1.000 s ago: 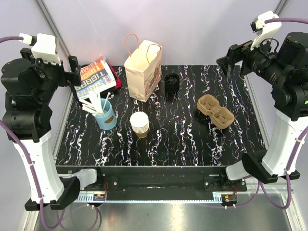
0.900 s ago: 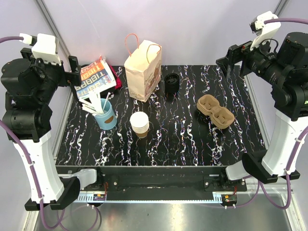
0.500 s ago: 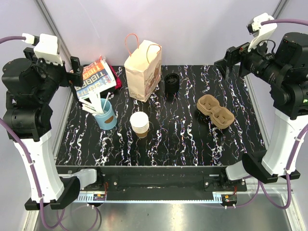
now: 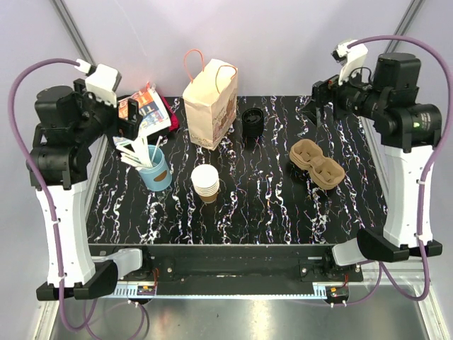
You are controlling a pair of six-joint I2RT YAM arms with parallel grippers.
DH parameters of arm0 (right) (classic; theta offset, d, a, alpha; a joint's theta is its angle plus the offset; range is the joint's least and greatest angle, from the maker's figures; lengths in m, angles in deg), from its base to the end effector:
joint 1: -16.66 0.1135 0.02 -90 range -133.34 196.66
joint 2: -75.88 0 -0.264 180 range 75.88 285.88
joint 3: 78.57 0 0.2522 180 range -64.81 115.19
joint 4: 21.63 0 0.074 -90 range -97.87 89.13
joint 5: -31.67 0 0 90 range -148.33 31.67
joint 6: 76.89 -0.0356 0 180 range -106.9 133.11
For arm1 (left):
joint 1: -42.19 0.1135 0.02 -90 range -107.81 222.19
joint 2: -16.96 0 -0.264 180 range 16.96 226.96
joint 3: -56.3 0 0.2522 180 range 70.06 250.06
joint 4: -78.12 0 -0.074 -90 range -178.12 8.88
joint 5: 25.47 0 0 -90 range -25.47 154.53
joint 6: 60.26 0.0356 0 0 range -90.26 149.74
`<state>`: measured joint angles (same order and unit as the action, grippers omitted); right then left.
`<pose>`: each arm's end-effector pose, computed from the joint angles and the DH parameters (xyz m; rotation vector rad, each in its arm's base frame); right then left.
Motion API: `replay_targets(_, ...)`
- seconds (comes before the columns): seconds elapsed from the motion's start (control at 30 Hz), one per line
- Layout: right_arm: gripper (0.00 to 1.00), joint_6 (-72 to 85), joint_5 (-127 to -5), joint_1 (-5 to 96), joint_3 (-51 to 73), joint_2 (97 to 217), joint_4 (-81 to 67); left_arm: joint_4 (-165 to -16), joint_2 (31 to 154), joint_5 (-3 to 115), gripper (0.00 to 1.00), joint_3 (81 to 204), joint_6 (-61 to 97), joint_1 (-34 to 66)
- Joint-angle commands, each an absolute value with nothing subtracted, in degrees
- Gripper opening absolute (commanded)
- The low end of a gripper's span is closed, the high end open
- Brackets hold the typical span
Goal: Pack the takeout coffee
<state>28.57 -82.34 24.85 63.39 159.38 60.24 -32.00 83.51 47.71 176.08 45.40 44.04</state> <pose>0.2155 0.0456 0.5484 -0.6620 1.8412 0.3305 0.1697 -0.0048 0.5268 0.4219 1.8003 -0.0602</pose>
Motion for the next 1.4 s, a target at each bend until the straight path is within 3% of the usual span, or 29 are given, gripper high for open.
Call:
replay_targets(0.0, 1.00, 29.45, -81.98, 24.75, 58.61, 158.23, 54.89, -33.89, 83.32, 44.23, 0.99, 173.17, 49.07, 44.12)
replay_targets(0.37, 1.00, 31.57, -71.97, 24.75, 44.80, 156.83, 49.17, -34.24, 83.41, 40.19, 0.99, 166.92, 51.71, 43.68)
replay_targets(0.5, 1.00, 24.73, -60.30, 24.75, 37.35, 156.21, 44.00, -34.33, 83.58, 39.39, 0.99, 165.60, 52.24, 43.16)
replay_targets(0.8, 0.98, 9.44, -47.28, 24.48, 18.89, 154.89, 37.74, -34.24, 84.02, 39.22, 0.99, 164.28, 53.12, 42.10)
replay_targets(1.0, 0.92, 1.95, -50.24, 20.71, 9.56, 155.15, 34.85, -34.42, 84.64, 39.22, 0.99, 163.75, 53.47, 39.90)
replay_targets(1.37, 0.82, -6.05, -55.51, 17.10, 3.13, 158.05, 30.36, -35.03, 85.78, 39.48, 0.99, 163.31, 53.30, 36.92)
